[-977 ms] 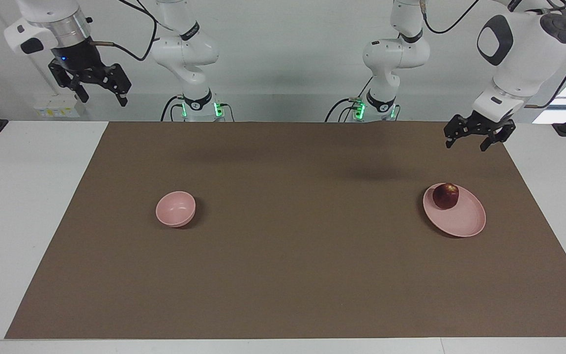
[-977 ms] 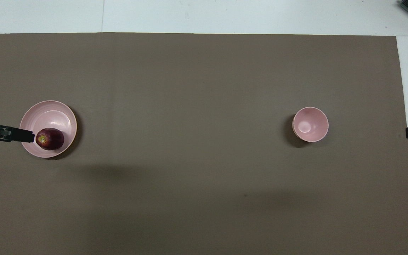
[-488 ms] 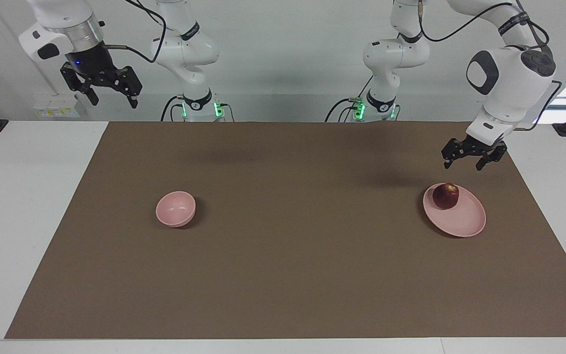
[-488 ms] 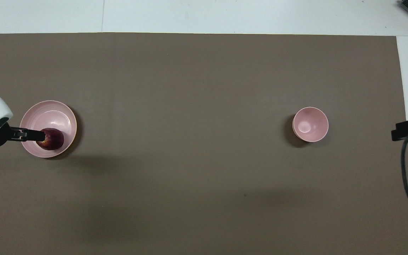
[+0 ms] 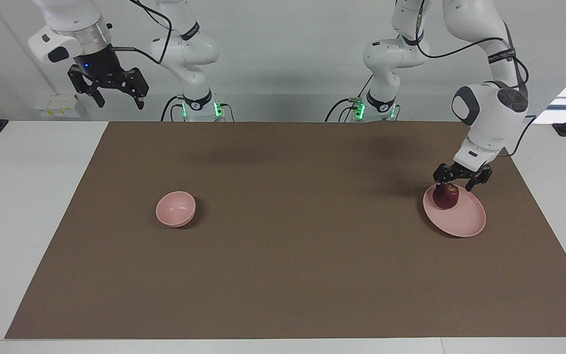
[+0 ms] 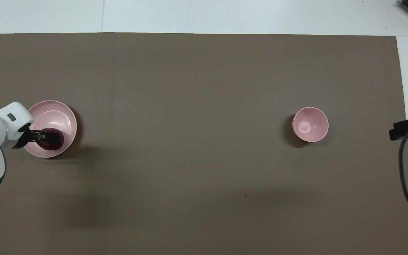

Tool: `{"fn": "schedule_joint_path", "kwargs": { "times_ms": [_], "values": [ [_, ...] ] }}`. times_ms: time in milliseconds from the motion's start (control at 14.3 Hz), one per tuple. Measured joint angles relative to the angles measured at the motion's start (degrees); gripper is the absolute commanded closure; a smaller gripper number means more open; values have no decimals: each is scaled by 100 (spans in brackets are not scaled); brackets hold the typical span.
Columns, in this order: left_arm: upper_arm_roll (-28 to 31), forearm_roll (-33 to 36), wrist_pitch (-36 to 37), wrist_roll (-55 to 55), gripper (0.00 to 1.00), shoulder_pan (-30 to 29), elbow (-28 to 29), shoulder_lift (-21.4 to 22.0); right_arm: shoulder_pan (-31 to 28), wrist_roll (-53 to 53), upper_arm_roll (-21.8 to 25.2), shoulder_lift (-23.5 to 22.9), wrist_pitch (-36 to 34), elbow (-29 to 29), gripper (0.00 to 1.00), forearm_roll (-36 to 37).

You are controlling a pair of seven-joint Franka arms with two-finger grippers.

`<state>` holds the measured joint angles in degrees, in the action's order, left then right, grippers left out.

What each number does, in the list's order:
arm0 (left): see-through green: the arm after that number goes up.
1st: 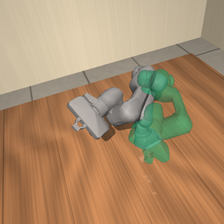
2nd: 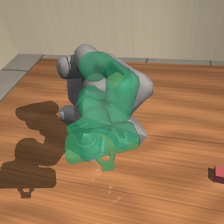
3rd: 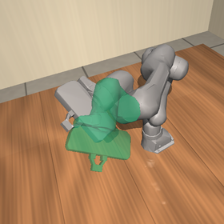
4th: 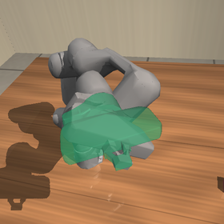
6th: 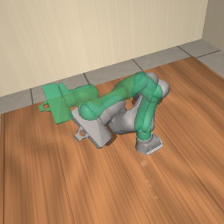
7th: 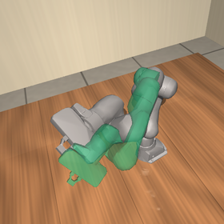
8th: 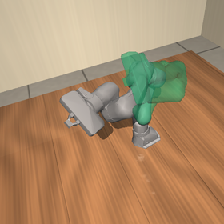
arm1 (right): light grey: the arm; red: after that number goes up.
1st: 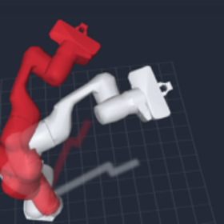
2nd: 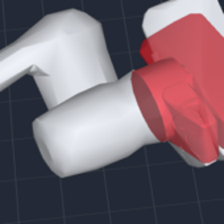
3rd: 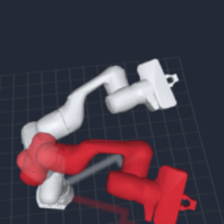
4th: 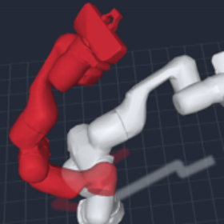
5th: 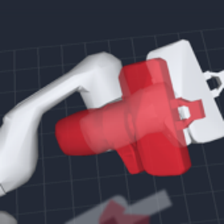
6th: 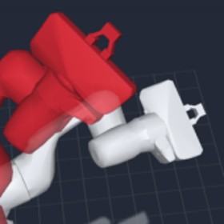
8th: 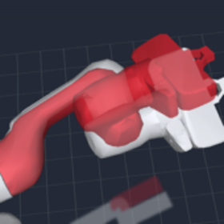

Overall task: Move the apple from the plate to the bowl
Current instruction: 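Reach the left gripper down to the red apple on the plate and grasp it, then carry the apple with the left gripper while the right gripper reaches toward it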

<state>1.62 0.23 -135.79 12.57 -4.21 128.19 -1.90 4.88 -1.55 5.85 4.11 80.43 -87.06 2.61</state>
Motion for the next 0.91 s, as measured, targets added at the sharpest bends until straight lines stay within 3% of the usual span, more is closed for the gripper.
{"fn": "schedule_joint_path", "kwargs": {
  "times_ms": [209,349,488,698,767,907],
  "values": [
    [0,0,-323,0,4,-2,85,-179,0,0,0,0,84,-10,0,0],
    [-2,0,-398,0,14,-2,149,-223,0,0,0,-1,246,-42,0,0],
    [-10,0,-402,0,32,-2,161,-224,0,0,0,-1,376,-80,0,0],
    [-8,0,-398,0,83,-2,162,-199,0,0,0,-1,404,-94,0,0],
    [-8,0,-397,0,94,-2,162,-200,0,0,0,-1,404,-96,0,0],
    [-8,0,-393,0,97,-2,154,-192,0,0,2,-1,404,-109,0,0]
  ]
}}
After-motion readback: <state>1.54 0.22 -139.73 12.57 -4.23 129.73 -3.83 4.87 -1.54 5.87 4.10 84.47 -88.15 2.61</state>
